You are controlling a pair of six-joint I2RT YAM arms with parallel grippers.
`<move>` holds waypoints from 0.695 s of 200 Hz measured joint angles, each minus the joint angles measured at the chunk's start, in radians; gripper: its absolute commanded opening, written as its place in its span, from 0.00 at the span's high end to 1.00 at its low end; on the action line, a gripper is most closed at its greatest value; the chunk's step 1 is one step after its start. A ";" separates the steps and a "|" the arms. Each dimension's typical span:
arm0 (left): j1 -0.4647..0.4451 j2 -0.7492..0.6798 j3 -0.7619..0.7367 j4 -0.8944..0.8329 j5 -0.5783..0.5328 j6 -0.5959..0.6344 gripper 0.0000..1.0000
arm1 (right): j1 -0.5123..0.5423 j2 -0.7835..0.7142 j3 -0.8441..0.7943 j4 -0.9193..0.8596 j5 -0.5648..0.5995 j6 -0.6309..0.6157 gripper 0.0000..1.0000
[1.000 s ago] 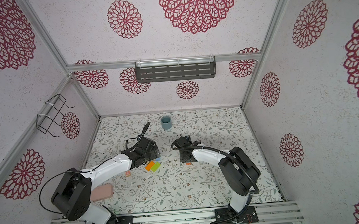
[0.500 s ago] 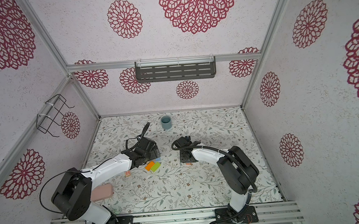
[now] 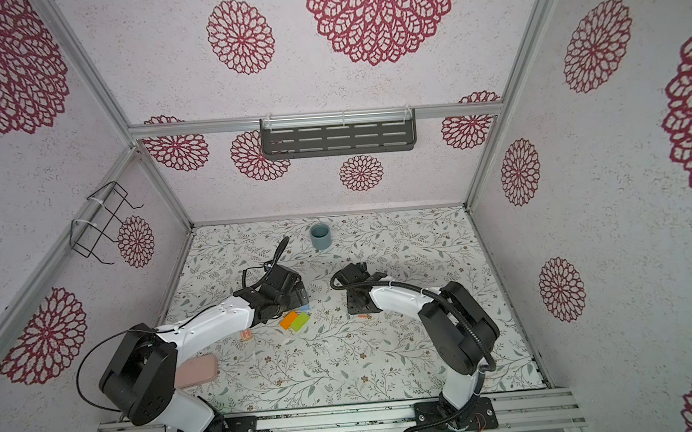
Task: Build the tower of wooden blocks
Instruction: 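Open and raise the right gripper while the left moves over the wooden bar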
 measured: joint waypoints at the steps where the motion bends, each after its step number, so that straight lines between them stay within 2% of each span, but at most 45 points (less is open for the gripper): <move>1: 0.000 0.000 0.000 -0.001 0.000 0.000 0.02 | 0.000 -0.001 0.000 -0.001 0.000 0.000 0.50; 16: 0.000 -0.007 0.000 -0.012 0.000 0.005 0.00 | 0.000 -0.013 0.000 -0.007 -0.001 -0.004 0.49; 29: 0.000 -0.018 0.002 -0.028 0.002 0.014 0.04 | 0.000 -0.030 0.000 -0.013 -0.002 -0.014 0.49; 63: 0.002 -0.026 0.032 -0.071 0.014 0.044 0.27 | -0.001 -0.086 0.012 -0.031 0.000 -0.035 0.48; 82: 0.010 -0.025 0.048 -0.096 0.030 0.065 0.37 | -0.003 -0.113 0.016 -0.031 -0.002 -0.048 0.48; 139: 0.057 0.027 0.124 -0.158 0.100 0.133 0.41 | -0.060 -0.192 -0.007 -0.008 -0.040 -0.100 0.44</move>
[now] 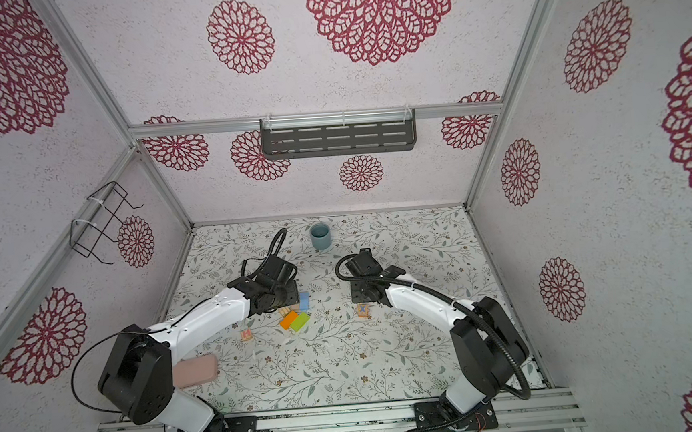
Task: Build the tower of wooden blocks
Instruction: 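Open and raise the right gripper while the left moves over the wooden bar, then lower the left gripper onto the plain wooden bar and grasp it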
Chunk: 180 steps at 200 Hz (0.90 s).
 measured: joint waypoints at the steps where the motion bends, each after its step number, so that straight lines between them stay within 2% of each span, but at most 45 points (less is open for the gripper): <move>1: 0.001 0.002 0.001 0.000 0.001 0.002 0.41 | -0.001 -0.001 -0.001 0.000 -0.001 0.000 0.44; 70: 0.037 0.173 0.095 -0.044 0.065 0.062 0.48 | -0.067 -0.031 -0.058 0.040 -0.050 -0.051 0.41; 133: 0.049 0.233 0.106 -0.044 0.087 0.074 0.54 | -0.093 -0.031 -0.075 0.076 -0.084 -0.075 0.41; 180: 0.051 0.268 0.122 -0.040 0.100 0.074 0.54 | -0.100 -0.031 -0.076 0.087 -0.096 -0.075 0.40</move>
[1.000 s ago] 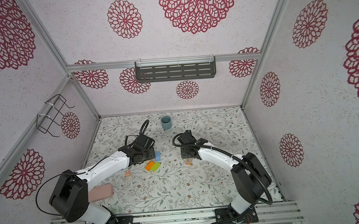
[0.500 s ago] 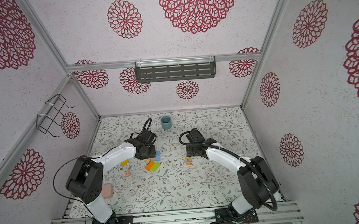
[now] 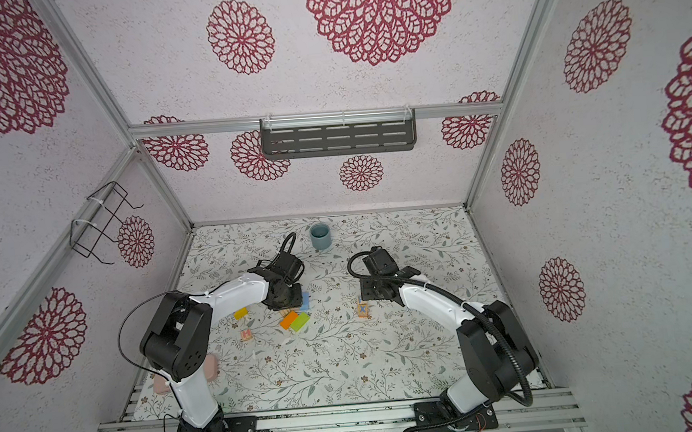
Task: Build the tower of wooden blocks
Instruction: 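Lower the left gripper onto the plain wooden bar and grasp it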
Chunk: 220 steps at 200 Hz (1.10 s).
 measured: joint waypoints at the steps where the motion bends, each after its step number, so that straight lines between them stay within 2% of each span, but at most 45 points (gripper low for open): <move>1: 0.000 0.001 0.001 0.001 0.000 0.000 0.54 | 0.000 0.000 0.000 0.000 0.000 0.000 0.40; 123: 0.000 0.040 0.033 0.018 0.026 -0.001 0.57 | -0.015 0.000 -0.020 0.011 -0.012 0.000 0.40; 160: 0.000 0.028 0.017 0.021 0.010 -0.001 0.61 | -0.015 0.000 -0.020 0.018 -0.016 0.000 0.40; 220: 0.000 0.011 -0.036 -0.007 -0.019 -0.001 0.60 | -0.017 0.000 -0.020 0.025 -0.029 0.000 0.39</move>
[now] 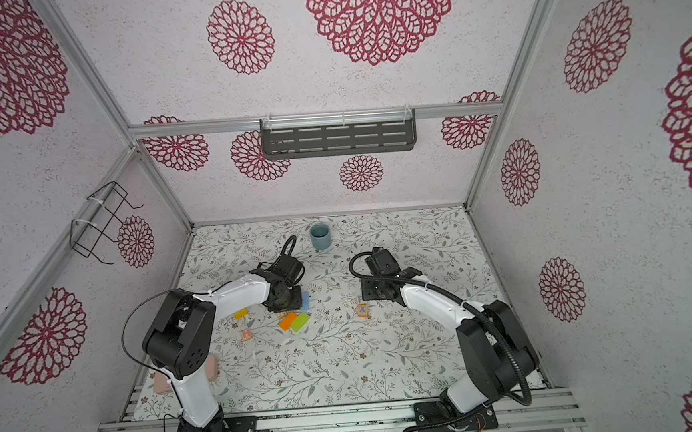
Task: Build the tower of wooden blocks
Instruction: 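Lower the left gripper onto the plain wooden bar and grasp it, then lift the wooden bar with the left gripper toward the right gripper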
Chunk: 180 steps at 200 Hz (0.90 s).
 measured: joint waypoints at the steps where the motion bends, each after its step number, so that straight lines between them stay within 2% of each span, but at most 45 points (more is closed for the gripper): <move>1: 0.000 0.000 0.000 -0.001 0.000 0.000 0.60 | 0.000 0.000 0.000 0.000 0.000 0.000 0.39; 74: 0.000 0.000 -0.001 -0.005 -0.001 0.002 0.67 | 0.000 0.001 0.000 0.000 -0.002 0.000 0.39; 111: 0.003 -0.003 0.000 -0.006 0.014 0.008 0.68 | -0.009 0.001 0.000 -0.001 -0.016 0.000 0.39; 153: 0.015 -0.091 -0.001 0.006 0.104 0.034 0.67 | -0.082 -0.001 0.000 0.010 -0.124 0.001 0.40; 180: 0.023 -0.188 -0.002 0.072 0.208 0.043 0.67 | -0.147 -0.031 -0.010 0.041 -0.243 0.010 0.47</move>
